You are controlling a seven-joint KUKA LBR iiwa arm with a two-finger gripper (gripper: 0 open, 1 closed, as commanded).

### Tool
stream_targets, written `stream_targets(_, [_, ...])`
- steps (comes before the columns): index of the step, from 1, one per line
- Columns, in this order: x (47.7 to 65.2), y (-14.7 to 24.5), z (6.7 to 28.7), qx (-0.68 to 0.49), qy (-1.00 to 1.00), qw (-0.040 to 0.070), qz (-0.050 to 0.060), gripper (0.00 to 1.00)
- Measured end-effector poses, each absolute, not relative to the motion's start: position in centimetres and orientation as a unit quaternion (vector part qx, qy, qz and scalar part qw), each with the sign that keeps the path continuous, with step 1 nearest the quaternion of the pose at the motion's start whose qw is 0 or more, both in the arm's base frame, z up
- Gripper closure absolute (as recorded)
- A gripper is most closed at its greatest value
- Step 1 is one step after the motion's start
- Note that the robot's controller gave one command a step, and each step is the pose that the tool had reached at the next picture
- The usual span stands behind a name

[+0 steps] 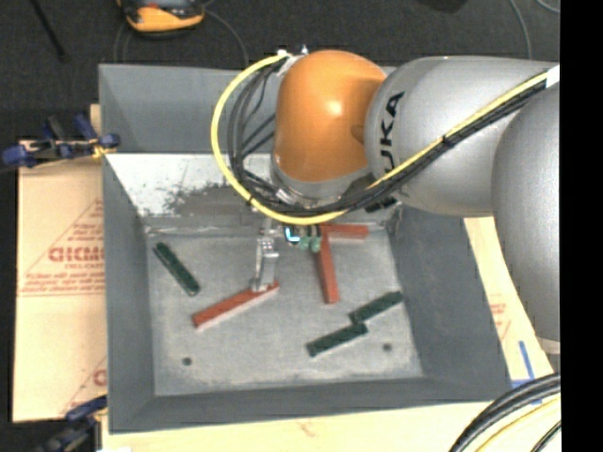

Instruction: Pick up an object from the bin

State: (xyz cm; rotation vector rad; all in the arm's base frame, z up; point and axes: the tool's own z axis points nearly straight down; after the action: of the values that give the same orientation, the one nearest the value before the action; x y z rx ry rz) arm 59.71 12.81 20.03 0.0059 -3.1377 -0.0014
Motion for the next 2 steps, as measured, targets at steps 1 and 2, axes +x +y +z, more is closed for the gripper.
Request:
stream_targets(1, [59.9, 12.8, 20.5, 0.001, -1.0, -0.002, -0.001, 0.0])
stream_targets(2, [59.5, 12.1, 16.4, 0.018, -1.0, -0.006, -0.001, 0.0])
